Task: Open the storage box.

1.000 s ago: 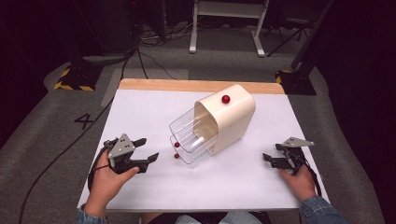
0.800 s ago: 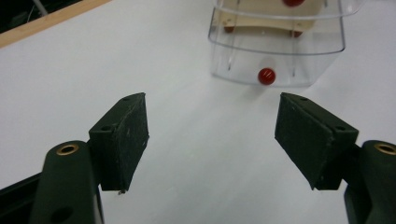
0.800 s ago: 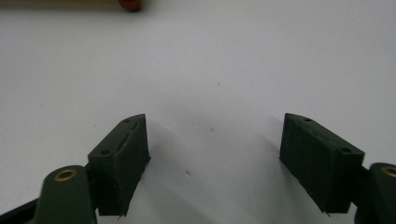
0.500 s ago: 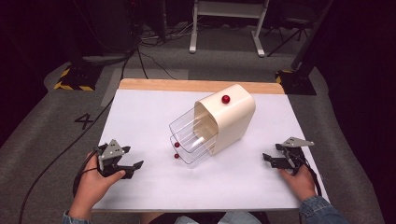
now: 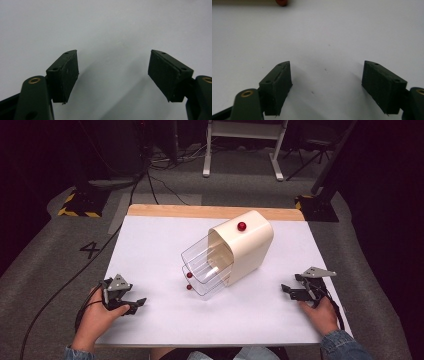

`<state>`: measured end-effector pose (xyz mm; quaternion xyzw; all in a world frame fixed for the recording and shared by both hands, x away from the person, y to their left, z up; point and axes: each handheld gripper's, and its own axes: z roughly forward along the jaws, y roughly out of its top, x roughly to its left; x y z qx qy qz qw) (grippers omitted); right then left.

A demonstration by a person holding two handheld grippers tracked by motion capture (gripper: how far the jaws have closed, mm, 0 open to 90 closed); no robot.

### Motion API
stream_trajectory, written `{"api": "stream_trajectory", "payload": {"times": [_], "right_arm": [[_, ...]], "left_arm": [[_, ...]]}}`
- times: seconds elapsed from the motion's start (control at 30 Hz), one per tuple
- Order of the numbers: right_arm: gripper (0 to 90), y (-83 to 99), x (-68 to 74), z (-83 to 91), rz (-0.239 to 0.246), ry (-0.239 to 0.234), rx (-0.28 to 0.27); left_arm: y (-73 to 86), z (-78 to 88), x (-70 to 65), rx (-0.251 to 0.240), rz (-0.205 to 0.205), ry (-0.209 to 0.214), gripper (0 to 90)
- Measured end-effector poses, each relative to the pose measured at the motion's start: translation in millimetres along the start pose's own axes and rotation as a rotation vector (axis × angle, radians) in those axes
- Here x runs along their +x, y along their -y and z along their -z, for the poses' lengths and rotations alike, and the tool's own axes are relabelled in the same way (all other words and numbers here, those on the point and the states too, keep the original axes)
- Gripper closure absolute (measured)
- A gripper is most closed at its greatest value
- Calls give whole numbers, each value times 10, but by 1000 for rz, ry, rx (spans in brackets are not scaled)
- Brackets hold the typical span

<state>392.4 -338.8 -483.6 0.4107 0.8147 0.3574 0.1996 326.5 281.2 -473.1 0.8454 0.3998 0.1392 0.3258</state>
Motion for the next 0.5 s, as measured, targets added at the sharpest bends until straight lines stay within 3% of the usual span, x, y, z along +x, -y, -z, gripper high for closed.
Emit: {"api": "stream_trajectory", "payload": {"times": [0.07,0.17,0.27,0.5], "right_arm": [[241,0,0,0,0,0,0],[241,0,0,0,-1,-1,0],[241,0,1,0,-1,-1,-1],[241,0,0,0,-1,-1,-1]], "left_arm": [[22,-41,-2,11,-2,7,210],[46,-58,-5,-13,9,16,152],[58,-63,-38,-12,-12,-3,145],[53,-62,-31,-8,-7,0,145]]}}
